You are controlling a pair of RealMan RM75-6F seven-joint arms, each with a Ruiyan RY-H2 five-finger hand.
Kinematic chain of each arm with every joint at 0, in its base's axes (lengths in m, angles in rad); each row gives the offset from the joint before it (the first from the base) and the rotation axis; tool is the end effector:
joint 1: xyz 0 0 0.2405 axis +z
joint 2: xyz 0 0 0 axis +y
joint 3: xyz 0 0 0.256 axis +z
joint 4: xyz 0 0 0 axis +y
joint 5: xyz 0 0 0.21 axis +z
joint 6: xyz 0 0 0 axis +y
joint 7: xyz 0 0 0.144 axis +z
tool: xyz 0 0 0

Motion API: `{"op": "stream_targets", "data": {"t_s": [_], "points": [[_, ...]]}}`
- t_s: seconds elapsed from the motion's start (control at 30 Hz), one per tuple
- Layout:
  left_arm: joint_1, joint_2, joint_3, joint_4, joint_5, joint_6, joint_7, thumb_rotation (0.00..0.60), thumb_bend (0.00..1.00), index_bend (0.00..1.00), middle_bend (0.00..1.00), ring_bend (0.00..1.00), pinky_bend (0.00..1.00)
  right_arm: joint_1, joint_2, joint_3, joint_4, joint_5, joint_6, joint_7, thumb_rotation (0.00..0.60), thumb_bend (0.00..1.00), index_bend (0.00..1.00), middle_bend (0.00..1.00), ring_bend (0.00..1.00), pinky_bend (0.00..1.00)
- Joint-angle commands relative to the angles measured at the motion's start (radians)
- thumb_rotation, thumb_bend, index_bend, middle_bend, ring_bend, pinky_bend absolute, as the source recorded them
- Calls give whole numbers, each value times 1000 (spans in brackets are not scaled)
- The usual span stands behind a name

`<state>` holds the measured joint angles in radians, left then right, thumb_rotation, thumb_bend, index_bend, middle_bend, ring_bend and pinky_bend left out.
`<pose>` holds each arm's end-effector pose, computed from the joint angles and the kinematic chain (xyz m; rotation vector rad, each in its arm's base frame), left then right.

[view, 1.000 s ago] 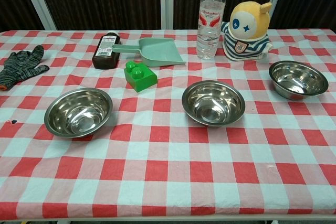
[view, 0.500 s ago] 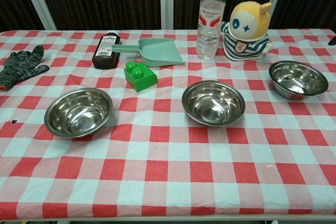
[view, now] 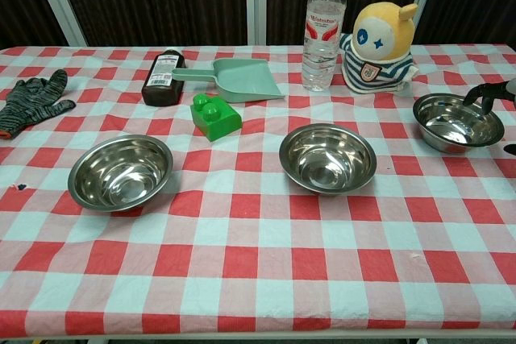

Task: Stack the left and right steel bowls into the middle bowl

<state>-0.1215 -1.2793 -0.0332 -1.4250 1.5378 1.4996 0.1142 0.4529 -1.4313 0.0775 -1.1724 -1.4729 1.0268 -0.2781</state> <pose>-0.3206 0.1910 0.1212 -1.4723 -0.7569 -0.8435 -0.3048 -0.3065 0.0481 1.8550 -0.6086 0.5552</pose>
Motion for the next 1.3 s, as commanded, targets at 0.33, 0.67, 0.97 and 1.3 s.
{"op": "stream_targets", "data": {"t_s": [0.33, 0.67, 0.97, 1.3], "points": [[-4, -26, 1, 48, 8, 3, -22, 600, 128, 197, 216, 127, 244, 29, -74, -11, 87, 16, -21, -9, 600, 227, 278, 358, 543, 603], [-14, -55, -2, 99, 12, 0, -42, 600, 127, 197, 216, 127, 241, 54, -155, -13, 203, -13, 17, 31, 600, 243, 386, 434, 559, 609], [-18, -62, 1, 108, 8, -11, -43, 600, 128, 197, 216, 126, 241, 70, -193, -20, 263, -27, 27, 63, 600, 275, 436, 469, 557, 609], [-17, -67, 3, 117, 6, -12, -54, 600, 127, 197, 216, 126, 241, 77, -224, -30, 306, -28, 23, 67, 600, 291, 511, 511, 557, 609]]}}
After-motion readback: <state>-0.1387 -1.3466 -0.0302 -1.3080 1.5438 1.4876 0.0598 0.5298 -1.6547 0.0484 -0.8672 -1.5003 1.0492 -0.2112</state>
